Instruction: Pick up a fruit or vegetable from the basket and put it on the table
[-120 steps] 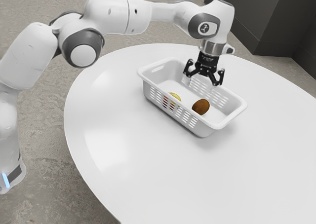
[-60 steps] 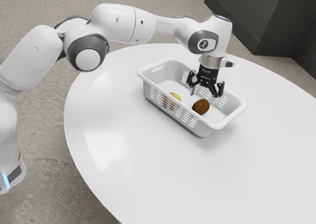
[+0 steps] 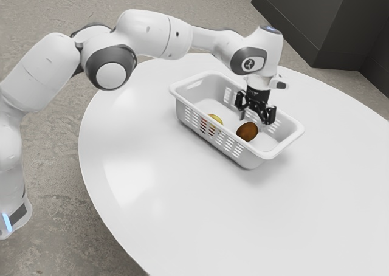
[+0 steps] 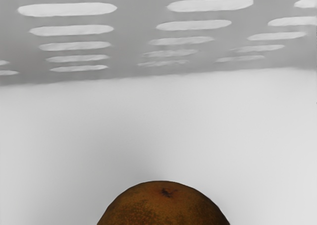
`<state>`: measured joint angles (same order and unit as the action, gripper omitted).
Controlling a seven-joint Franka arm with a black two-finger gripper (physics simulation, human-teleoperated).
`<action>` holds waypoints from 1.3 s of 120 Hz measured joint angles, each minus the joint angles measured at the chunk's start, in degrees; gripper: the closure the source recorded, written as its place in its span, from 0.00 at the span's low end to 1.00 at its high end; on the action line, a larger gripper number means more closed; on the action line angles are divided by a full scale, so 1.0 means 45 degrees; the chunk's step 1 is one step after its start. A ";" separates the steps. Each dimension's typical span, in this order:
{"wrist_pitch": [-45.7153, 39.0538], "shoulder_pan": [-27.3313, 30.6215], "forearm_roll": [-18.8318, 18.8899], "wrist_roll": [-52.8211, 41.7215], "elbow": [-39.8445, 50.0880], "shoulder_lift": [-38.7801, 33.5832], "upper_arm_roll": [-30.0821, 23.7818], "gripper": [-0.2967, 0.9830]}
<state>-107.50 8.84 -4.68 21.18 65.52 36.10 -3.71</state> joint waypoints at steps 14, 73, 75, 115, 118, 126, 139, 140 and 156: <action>-0.0180 -0.0026 -0.0053 -0.0384 0.0160 -0.0056 0.0038 0.25; -0.1369 -0.0474 -0.0613 -0.1101 0.1985 -0.0846 0.0138 0.29; -0.1401 -0.0475 -0.0625 -0.1103 0.2002 -0.0840 0.0139 0.30; -0.1717 -0.0679 -0.0430 -0.0278 0.2049 -0.1040 0.0194 0.56; -0.1726 -0.0696 -0.0391 -0.0198 0.2048 -0.1214 0.0249 0.56; -0.1744 -0.0704 -0.0192 0.0018 0.2040 -0.1829 0.0389 0.57; -0.1766 -0.1018 -0.0015 0.0326 0.1877 -0.2553 0.0625 0.57; -0.1773 -0.1071 -0.0006 0.0348 0.1866 -0.2602 0.0630 0.57; -0.2008 -0.2589 0.0087 0.0731 0.1449 -0.3080 0.0646 0.56</action>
<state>-116.54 -2.81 -4.29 24.47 72.04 22.24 -0.80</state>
